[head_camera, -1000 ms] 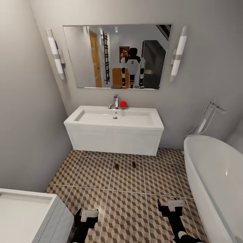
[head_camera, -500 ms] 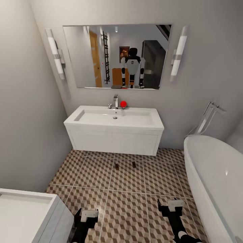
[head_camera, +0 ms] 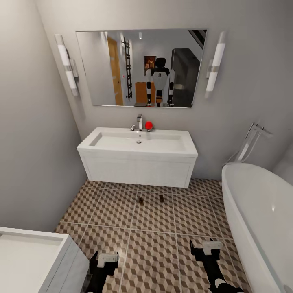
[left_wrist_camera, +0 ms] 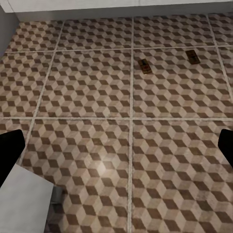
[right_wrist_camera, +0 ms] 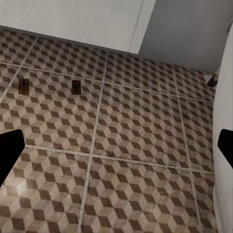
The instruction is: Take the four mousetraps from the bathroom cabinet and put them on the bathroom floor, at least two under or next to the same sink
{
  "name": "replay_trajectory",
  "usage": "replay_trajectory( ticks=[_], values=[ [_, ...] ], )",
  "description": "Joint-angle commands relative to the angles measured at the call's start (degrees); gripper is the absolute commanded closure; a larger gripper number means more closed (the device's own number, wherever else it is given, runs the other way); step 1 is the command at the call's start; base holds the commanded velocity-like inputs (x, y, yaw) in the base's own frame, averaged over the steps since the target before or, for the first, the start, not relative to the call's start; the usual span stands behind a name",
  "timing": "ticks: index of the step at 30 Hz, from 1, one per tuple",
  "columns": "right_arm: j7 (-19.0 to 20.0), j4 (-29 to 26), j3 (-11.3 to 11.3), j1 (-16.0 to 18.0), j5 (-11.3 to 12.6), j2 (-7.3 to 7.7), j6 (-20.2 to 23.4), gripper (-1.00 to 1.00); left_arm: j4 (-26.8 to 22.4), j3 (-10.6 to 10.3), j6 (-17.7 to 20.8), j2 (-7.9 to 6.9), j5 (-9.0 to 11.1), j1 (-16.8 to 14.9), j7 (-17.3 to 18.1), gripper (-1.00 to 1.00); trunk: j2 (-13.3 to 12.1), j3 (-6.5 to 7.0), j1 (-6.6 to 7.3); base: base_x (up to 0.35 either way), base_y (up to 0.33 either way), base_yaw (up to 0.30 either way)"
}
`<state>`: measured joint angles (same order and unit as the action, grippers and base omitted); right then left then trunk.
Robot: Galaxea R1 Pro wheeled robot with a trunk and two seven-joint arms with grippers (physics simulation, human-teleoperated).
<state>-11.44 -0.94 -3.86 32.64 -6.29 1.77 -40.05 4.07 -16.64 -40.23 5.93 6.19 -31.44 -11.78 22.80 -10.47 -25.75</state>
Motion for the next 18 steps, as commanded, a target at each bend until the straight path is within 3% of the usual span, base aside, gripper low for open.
replay_trajectory(
  ticks=[1, 18],
  values=[
    [-0.6, 0.1, -0.4, 0.1, -0.5, 0.0, 0.0, -1.0, 0.2, -0.5, -0.4, 0.05, 0.6, -0.1, 0.1, -1.0, 0.1, -0.12, -0.03, 0.0, 0.0, 0.0],
    [-1.9, 0.1, -0.4, 0.1, -0.5, 0.08, 0.0, -1.0, 0.3, -0.5, -0.3, -0.12, 0.6, 1.0, 0.0, -1.0, 0.1, -0.12, -0.03, -0.009, 0.0, 0.0]
  ],
)
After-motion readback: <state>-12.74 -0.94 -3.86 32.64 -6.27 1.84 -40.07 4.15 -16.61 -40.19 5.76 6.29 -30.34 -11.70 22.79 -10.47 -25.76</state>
